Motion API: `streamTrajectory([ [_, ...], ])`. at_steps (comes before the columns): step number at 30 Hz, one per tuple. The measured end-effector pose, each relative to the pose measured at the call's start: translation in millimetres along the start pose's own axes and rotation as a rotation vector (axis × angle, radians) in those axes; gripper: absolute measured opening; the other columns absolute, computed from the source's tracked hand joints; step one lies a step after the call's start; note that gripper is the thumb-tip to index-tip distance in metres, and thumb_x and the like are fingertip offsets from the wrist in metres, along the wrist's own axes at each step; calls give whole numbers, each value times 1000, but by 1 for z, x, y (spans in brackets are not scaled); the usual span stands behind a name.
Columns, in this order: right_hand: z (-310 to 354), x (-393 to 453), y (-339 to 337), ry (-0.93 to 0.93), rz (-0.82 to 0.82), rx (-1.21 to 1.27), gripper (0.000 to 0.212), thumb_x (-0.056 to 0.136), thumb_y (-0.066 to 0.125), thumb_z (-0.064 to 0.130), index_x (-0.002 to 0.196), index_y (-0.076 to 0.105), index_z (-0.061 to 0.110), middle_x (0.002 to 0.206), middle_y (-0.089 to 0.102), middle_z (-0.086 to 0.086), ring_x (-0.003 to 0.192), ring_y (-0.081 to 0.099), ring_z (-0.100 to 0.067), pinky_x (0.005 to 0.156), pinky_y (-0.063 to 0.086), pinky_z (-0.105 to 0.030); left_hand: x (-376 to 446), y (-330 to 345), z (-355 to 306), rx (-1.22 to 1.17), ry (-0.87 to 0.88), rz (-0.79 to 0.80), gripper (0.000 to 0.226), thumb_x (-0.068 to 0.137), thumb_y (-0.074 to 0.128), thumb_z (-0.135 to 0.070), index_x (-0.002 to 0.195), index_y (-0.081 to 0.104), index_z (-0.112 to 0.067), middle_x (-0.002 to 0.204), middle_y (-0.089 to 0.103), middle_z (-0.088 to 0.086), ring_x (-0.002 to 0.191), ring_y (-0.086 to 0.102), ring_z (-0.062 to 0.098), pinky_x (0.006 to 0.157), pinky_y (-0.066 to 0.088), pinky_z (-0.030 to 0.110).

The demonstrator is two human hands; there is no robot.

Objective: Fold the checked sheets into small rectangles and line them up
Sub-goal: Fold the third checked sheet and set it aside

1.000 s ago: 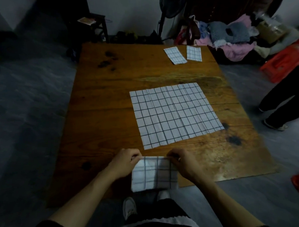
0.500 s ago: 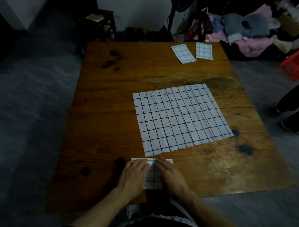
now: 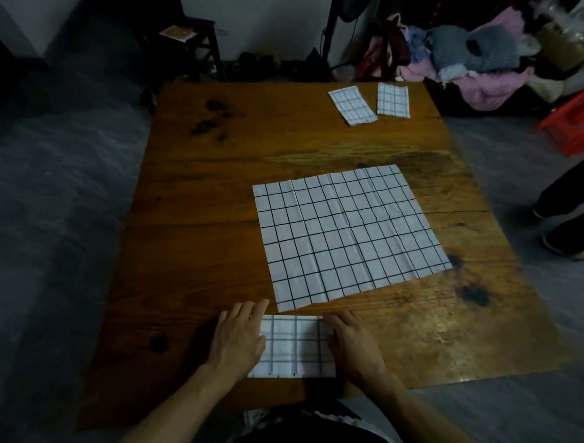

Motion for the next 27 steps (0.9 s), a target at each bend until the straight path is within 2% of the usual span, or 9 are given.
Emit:
streamTrajectory([
  [3, 1, 11, -5, 47, 47, -63, 42, 85, 61, 25, 126, 56, 25, 127, 54, 3, 114, 49, -20, 91, 45, -33, 9, -3, 0, 73, -20, 69, 71, 91, 56, -45, 151, 22, -25, 141, 41, -2, 127, 37, 19, 104, 34, 35],
  [6, 3, 19, -7, 103, 110, -97, 42, 89, 56, 24, 130, 51, 23, 131, 48, 0, 120, 43, -21, 97, 42, -33, 15, -5, -3, 103, -29, 117, 59, 88, 62, -43, 139, 36, -28, 133, 45, -4, 122, 39, 18, 102, 35, 36],
  [9, 3, 26, -6, 148, 171, -93, 44, 88, 58, 21, 131, 47, 22, 131, 47, -2, 119, 42, -21, 98, 42, -33, 18, -8, -4, 72, -56, 142, 40, 83, 67, -39, 117, 47, -30, 118, 47, -7, 112, 41, 16, 95, 38, 34],
  [14, 4, 28, -11, 174, 189, -40, 40, 85, 64, 17, 122, 47, 21, 123, 50, -1, 110, 49, -19, 90, 45, -29, 14, -17, -7, -118, -82, 97, 12, 89, 61, -30, 90, 49, -32, 97, 48, -11, 97, 48, 12, 87, 41, 31],
  [17, 8, 26, -14, 166, 187, 29, 36, 84, 67, 22, 113, 47, 26, 117, 55, 2, 106, 51, -15, 86, 46, -27, 8, -27, -6, -245, -69, 35, 11, 92, 60, -28, 86, 51, -31, 89, 55, -13, 85, 52, 8, 83, 46, 31],
  [20, 18, 23, -17, 91, 188, 6, 45, 84, 66, 38, 127, 51, 34, 121, 53, 6, 113, 46, -15, 96, 43, -34, 5, -38, 0, -381, -47, 4, 14, 91, 64, -25, 85, 52, -31, 81, 58, -12, 75, 55, 5, 70, 50, 29],
  [22, 27, 18, -25, 45, 125, -9, 39, 86, 60, 45, 124, 56, 37, 116, 56, 7, 109, 47, -15, 91, 42, -34, 3, -43, 2, -449, -12, 2, 16, 90, 65, -24, 84, 53, -32, 80, 58, -13, 72, 55, 4, 63, 49, 26],
  [24, 36, 13, -35, -11, 26, -3, 28, 87, 53, 46, 106, 64, 29, 104, 60, 6, 98, 54, -15, 77, 39, -28, 1, -48, 2, -519, 42, -16, 17, 89, 66, -23, 83, 53, -32, 80, 59, -12, 73, 56, 5, 63, 51, 30],
  [27, 42, 1, -45, 6, -58, 40, 12, 89, 61, 33, 87, 66, 23, 86, 55, 10, 79, 51, -10, 62, 30, -20, -8, -61, -1, -598, 130, -57, 18, 89, 66, -19, 81, 54, -30, 81, 59, -11, 76, 56, 7, 65, 50, 35],
])
Point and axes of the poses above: each hand's wrist, its own x-axis towards the middle knuckle, its own y-axis out of the palm, z = x × y, the point moved 6 cm from there along x, towards the middle knuckle
